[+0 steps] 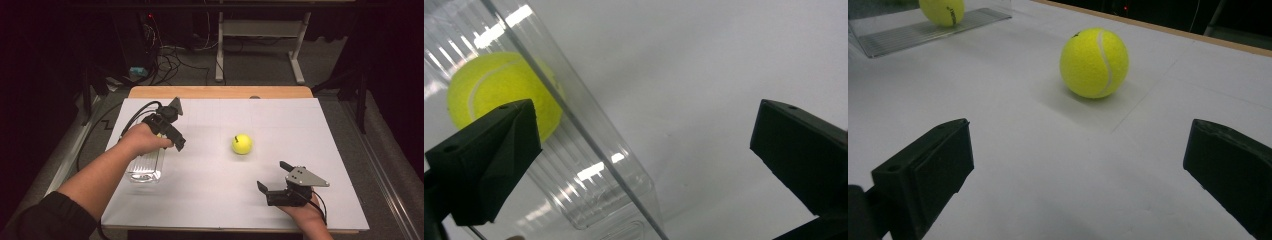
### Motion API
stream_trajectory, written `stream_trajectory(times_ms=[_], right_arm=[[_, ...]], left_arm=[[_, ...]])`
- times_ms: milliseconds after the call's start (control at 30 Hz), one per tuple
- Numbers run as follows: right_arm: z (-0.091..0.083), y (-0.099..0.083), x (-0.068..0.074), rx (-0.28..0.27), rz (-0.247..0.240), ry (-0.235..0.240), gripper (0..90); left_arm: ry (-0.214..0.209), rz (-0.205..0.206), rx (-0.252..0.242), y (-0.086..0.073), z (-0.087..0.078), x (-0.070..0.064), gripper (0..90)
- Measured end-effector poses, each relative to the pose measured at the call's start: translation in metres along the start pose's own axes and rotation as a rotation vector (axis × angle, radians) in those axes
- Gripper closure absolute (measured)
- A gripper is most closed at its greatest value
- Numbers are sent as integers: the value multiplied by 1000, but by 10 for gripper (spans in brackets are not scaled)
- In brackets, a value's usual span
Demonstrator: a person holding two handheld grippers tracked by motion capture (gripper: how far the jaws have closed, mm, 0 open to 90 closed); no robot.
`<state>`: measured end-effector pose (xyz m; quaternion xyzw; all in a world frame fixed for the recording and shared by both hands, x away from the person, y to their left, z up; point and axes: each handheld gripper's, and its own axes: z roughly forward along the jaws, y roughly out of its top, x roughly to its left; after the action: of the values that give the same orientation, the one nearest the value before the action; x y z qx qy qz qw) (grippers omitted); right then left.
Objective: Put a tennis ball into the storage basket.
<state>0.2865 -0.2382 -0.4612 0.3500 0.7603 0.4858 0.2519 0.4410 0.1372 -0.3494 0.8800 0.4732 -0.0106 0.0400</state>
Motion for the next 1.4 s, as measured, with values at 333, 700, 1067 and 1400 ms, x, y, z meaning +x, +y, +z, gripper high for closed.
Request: stream_trajectory(times_ms=[333, 700, 1067, 1400], right_arm=[[1, 0, 1, 3, 3, -5, 0], [-2, -1, -2, -1, 6, -29, 0], [0, -1, -2, 3, 3, -32, 0], [-1, -2, -3, 2, 4, -40, 0]], left_arm=[[-27, 43, -20, -3, 0, -21, 8], [-49, 82, -45, -2, 1, -41, 8], [-45, 104, -45, -2, 3, -51, 8], [-55, 120, -33, 1, 7, -58, 8]])
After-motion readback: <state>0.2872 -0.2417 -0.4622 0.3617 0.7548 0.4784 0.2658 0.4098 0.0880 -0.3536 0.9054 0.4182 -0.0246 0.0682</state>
